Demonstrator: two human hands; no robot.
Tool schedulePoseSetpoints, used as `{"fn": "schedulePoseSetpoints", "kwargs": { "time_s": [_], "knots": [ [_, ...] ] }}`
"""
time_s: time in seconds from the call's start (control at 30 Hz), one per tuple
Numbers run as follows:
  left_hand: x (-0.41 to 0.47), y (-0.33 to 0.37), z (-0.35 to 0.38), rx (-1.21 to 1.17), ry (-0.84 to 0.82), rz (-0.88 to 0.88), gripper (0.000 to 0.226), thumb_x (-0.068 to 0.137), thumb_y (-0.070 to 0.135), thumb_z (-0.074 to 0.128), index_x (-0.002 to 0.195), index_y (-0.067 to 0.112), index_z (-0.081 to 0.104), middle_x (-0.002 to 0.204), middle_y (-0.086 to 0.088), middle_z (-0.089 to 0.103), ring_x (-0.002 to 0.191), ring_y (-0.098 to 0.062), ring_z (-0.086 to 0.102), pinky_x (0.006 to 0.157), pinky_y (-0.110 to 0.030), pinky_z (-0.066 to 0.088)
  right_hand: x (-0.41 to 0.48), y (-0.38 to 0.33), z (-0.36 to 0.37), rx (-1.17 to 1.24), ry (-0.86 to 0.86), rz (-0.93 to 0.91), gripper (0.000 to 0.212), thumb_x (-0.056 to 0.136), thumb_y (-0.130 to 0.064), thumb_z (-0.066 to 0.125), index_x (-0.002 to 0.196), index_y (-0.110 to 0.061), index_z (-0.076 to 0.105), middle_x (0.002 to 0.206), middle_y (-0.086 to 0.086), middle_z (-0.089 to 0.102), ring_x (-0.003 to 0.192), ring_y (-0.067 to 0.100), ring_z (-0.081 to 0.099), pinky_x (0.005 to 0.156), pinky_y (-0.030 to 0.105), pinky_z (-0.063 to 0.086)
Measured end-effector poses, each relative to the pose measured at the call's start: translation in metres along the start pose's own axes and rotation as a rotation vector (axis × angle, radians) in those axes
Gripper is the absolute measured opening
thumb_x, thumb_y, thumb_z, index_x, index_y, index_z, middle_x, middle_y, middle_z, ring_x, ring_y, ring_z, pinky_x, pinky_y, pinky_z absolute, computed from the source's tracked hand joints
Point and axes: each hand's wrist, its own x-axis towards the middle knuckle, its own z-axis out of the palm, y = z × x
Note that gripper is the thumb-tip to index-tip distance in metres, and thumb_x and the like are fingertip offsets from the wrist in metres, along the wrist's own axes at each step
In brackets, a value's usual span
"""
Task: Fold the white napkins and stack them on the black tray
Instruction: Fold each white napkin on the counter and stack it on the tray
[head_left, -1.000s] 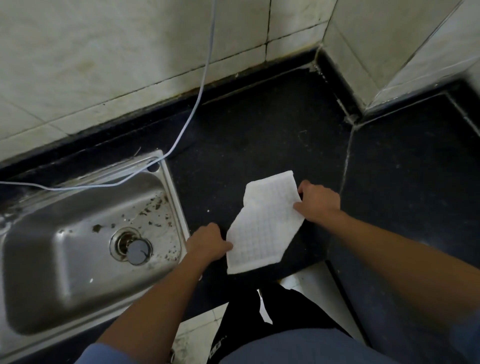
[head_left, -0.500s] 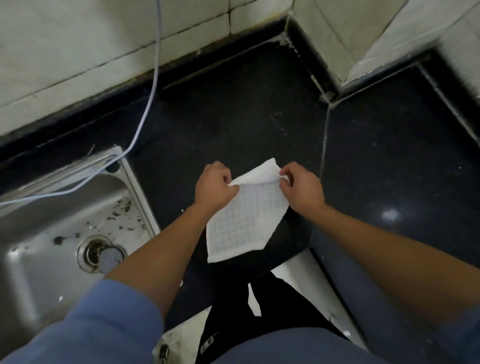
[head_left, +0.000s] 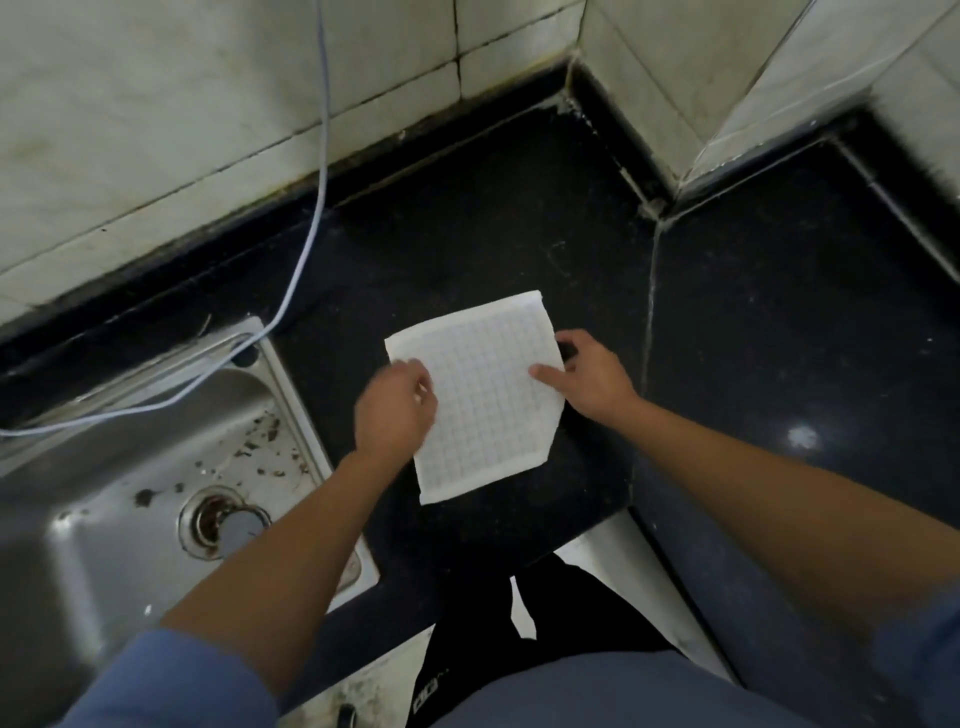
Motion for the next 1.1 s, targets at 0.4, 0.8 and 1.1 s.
{"fn": "schedulePoseSetpoints", "kwargs": {
  "time_s": [0.4,0.8,1.1],
  "knots": [
    [-0.062,-0.010,0.035,0.180,-0.200,0.269,0.016,0.090,0.023,0.056,0.101,0.013,0.059,0.102,-0.003,0.052,0.094,-0.020,0.050,0.074,-0.034,0.047,-0.031,0.027,-0.008,-0.378,0.042,-0.021,0.057,0.088,-0.042,0.061,0.139,-0.026,0.042,0.104,0.003,0.067,0.097,0.025,0.063,0.078,0.039,0.053],
    [-0.089,-0.006,0.045,0.290,-0.226,0.444,0.012,0.075,0.016,0.069,0.081,0.009,0.063,0.086,-0.008,0.056,0.081,-0.026,0.056,0.058,-0.038,0.050,-0.078,0.039,0.019,-0.962,0.015,-0.577,0.025,0.053,-0.016,0.080,0.072,-0.014,0.064,0.071,0.004,0.060,0.066,0.024,0.058,0.046,0.026,0.031],
    [-0.094,-0.004,0.044,0.451,-0.246,0.460,0.023,0.084,0.031,0.055,0.092,0.010,0.060,0.099,-0.009,0.055,0.095,-0.027,0.051,0.076,-0.039,0.044,-0.083,0.054,0.009,-0.894,-0.024,-0.718,0.018,0.076,-0.029,0.053,0.067,-0.014,0.057,0.076,0.003,0.055,0.069,0.023,0.056,0.043,0.029,0.039]
  ]
}}
